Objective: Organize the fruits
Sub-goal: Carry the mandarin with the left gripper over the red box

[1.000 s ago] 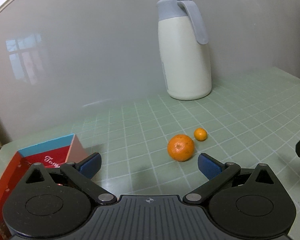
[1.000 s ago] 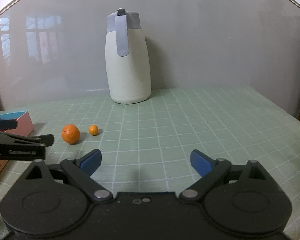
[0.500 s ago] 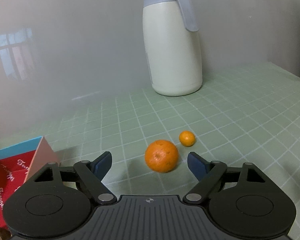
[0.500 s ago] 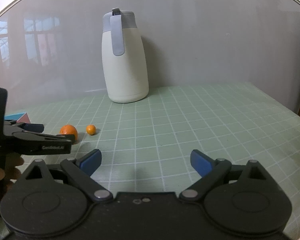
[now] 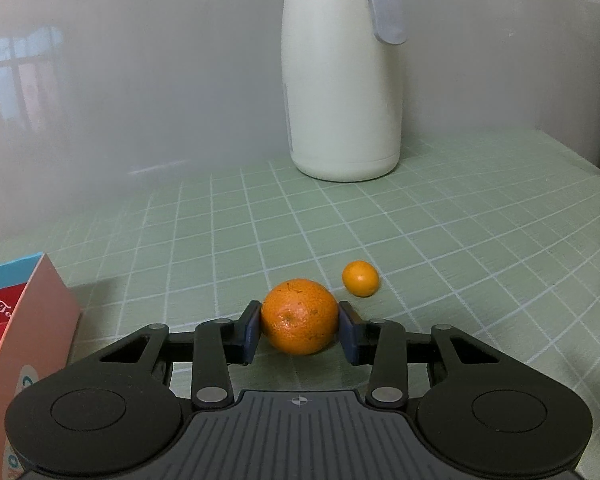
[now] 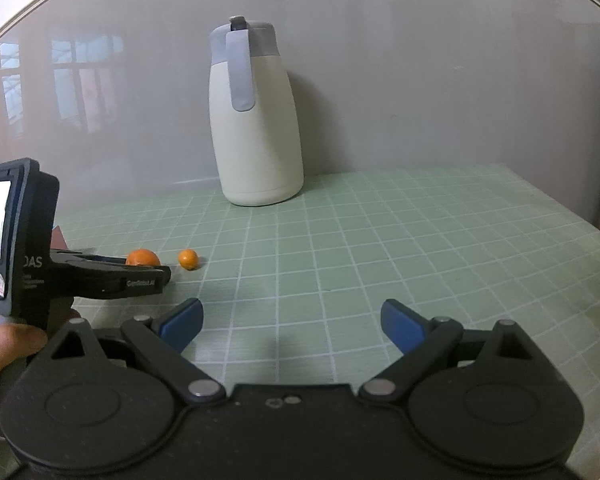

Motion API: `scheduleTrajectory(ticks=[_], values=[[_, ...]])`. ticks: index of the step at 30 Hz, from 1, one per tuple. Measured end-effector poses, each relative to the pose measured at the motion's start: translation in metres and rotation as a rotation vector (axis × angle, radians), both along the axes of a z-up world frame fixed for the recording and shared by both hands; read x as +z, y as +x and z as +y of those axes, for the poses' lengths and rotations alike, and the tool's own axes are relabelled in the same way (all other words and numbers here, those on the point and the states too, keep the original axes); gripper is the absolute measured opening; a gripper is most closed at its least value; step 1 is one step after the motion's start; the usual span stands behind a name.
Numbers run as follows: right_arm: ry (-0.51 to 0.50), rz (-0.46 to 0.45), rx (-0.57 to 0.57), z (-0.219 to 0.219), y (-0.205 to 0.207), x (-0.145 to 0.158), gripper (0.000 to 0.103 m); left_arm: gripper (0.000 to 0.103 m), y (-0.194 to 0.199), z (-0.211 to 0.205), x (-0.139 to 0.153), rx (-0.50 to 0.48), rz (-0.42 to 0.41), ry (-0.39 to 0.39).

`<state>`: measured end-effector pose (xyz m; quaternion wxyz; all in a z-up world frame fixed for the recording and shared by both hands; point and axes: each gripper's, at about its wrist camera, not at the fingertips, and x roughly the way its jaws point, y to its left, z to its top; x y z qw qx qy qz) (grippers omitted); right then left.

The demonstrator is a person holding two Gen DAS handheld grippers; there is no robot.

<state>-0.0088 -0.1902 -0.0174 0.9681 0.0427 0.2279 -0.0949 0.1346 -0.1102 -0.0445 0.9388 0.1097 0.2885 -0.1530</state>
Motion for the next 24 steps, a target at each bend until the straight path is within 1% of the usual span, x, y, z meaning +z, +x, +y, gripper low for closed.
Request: scheduleTrajectory(ticks=[5, 12, 21, 24], values=[[-0.003, -0.002, 0.004, 0.001, 0.001, -0.001, 0.096, 0.040, -0.002, 0.004, 0.002, 0.004, 0.011, -0.022], [-0.017, -0.008, 0.001, 0.005, 0.003, 0.000, 0.096, 0.040, -0.011, 0.019, 0.016, 0.034, -0.017, -0.045], [-0.037, -0.003, 0.027, 0.019, 0.006, -0.001, 0.096, 0.040, -0.033, 0.057, 0.046, 0.094, -0.081, -0.078], [-0.048, 0.000, 0.039, 0.025, 0.009, -0.002, 0.096, 0.040, -0.038, 0.074, 0.050, 0.121, -0.089, -0.082]])
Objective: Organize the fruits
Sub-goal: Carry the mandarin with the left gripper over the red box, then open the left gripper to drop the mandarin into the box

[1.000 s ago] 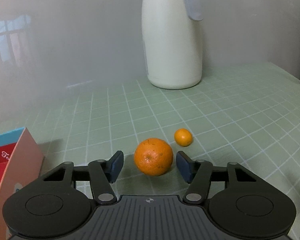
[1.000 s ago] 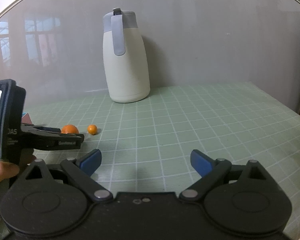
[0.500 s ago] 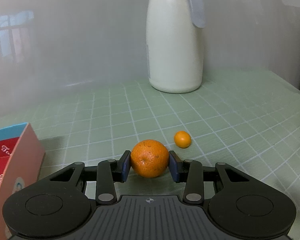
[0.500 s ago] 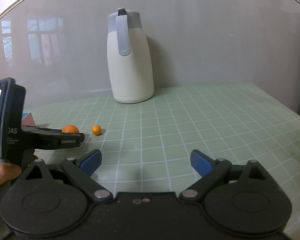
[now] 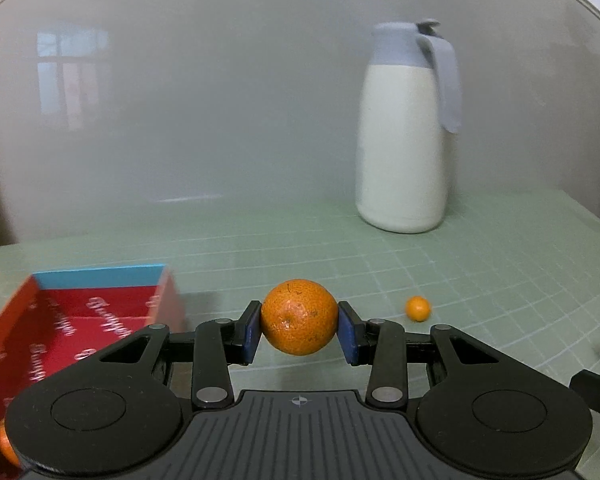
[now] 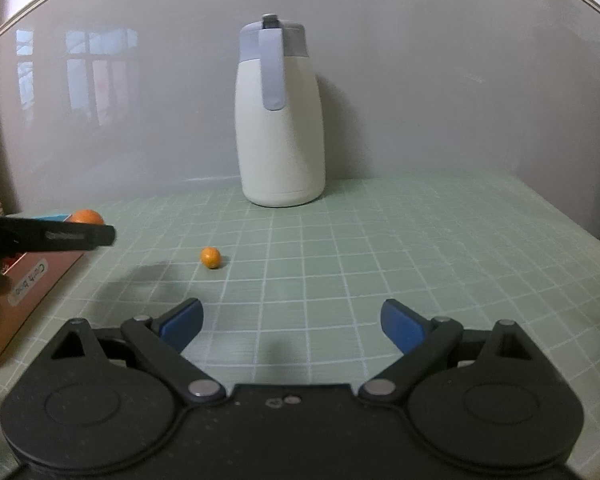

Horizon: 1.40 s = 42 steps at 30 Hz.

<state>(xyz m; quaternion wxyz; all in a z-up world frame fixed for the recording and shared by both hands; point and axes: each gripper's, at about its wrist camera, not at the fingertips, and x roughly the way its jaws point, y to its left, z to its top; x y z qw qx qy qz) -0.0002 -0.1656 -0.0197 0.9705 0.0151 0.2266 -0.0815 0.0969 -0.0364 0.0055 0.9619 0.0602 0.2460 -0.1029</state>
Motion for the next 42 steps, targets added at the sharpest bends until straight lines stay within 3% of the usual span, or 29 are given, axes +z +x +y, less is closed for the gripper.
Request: scheduleTrajectory(ticks=[14, 25, 38, 40, 42], values=[[-0.036, 0.013, 0.067, 0.036, 0.013, -0.003, 0.096, 0.040, -0.018, 0.076, 0.017, 0.152, -0.029, -0.022], [-0.065, 0.022, 0.132, 0.069, 0.026, -0.007, 0.096, 0.040, -0.020, 0.136, -0.002, 0.307, 0.011, -0.010], [-0.075, 0.024, 0.191, 0.099, 0.040, -0.008, 0.096, 0.040, -0.019, 0.154, -0.017, 0.336, 0.061, -0.001], [-0.077, 0.024, 0.195, 0.101, 0.041, -0.008, 0.096, 0.045, -0.018, 0.155, -0.017, 0.338, 0.070, -0.008], [-0.076, 0.022, 0.200, 0.104, 0.042, -0.008, 0.096, 0.065, -0.020, 0.156, -0.017, 0.351, 0.073, -0.009]])
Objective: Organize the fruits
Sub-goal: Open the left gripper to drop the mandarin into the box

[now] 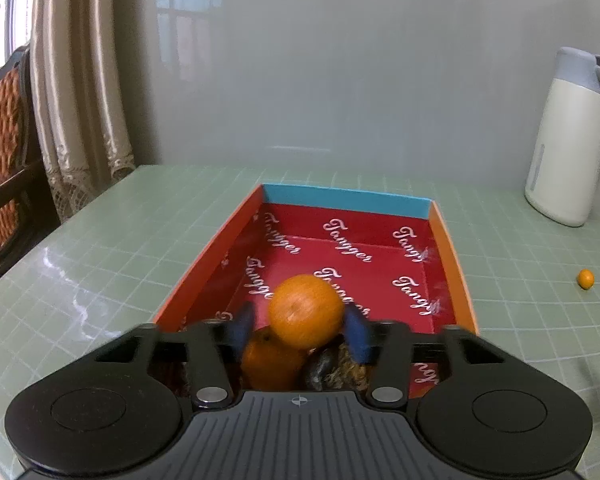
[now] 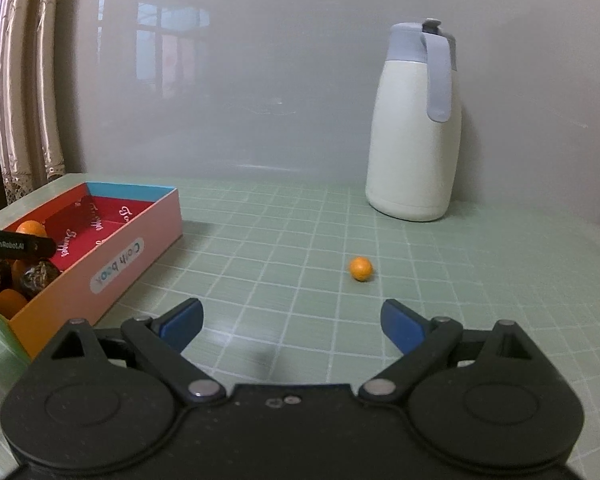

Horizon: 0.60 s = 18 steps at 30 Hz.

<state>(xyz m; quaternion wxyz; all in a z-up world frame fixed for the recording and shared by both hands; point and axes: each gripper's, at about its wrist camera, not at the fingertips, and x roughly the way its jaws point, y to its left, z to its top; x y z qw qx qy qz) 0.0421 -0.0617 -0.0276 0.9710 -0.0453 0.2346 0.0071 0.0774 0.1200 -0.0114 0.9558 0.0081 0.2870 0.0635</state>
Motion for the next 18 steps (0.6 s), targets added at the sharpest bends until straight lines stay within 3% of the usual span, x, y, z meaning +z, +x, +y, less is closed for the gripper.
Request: scheduleTrajectory(ticks=[1, 2, 18], values=[[0.000, 0.001, 0.002, 0.001, 0.001, 0.000, 0.096, 0.077, -0.002, 0.000, 0.000, 0.015, -0.009, 0.006], [-0.001, 0.002, 0.004, 0.003, 0.001, -0.001, 0.096, 0.078, -0.005, 0.001, 0.001, 0.023, -0.025, 0.013], [-0.010, 0.003, 0.012, 0.009, 0.004, -0.001, 0.096, 0.078, -0.025, 0.007, 0.013, 0.016, -0.068, 0.005]])
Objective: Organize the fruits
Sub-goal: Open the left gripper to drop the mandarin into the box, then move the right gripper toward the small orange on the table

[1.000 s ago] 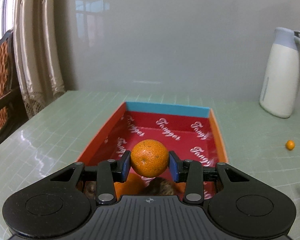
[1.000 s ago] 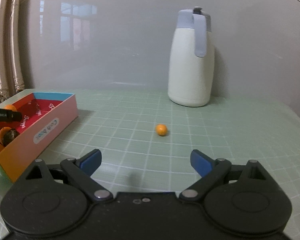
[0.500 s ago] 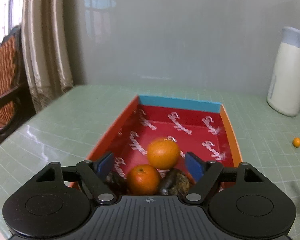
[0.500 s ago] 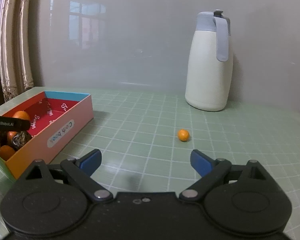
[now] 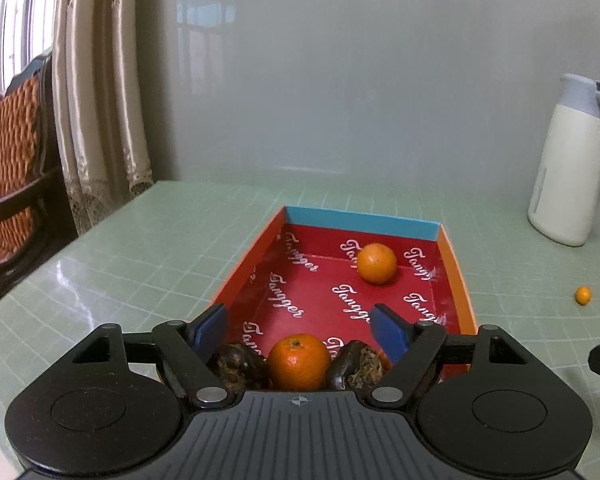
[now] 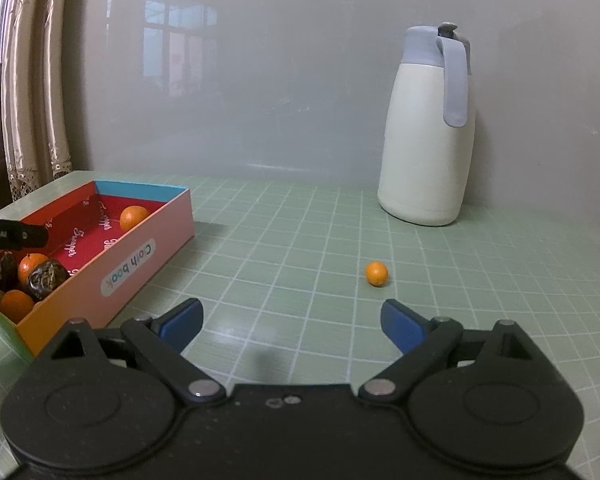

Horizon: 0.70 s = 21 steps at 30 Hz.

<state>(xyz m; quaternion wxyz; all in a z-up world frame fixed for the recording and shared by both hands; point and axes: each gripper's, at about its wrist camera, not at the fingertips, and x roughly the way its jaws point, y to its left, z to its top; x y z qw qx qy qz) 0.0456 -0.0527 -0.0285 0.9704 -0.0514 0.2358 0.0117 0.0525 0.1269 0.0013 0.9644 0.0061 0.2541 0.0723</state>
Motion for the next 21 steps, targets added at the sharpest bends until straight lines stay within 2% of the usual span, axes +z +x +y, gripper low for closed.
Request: scheduleTrajectory(ticks=[7, 12, 21], values=[[0.000, -0.001, -0.008, -0.002, 0.003, -0.001, 0.096, 0.078, -0.018, 0.002, 0.004, -0.002, -0.011, -0.013], [0.003, 0.005, -0.021, -0.004, 0.010, -0.002, 0.096, 0.088, -0.029, -0.002, -0.004, -0.008, -0.003, -0.011], [-0.019, 0.007, -0.039, -0.010, 0.010, -0.005, 0.096, 0.088, -0.002, -0.041, 0.010, -0.114, -0.034, -0.009]])
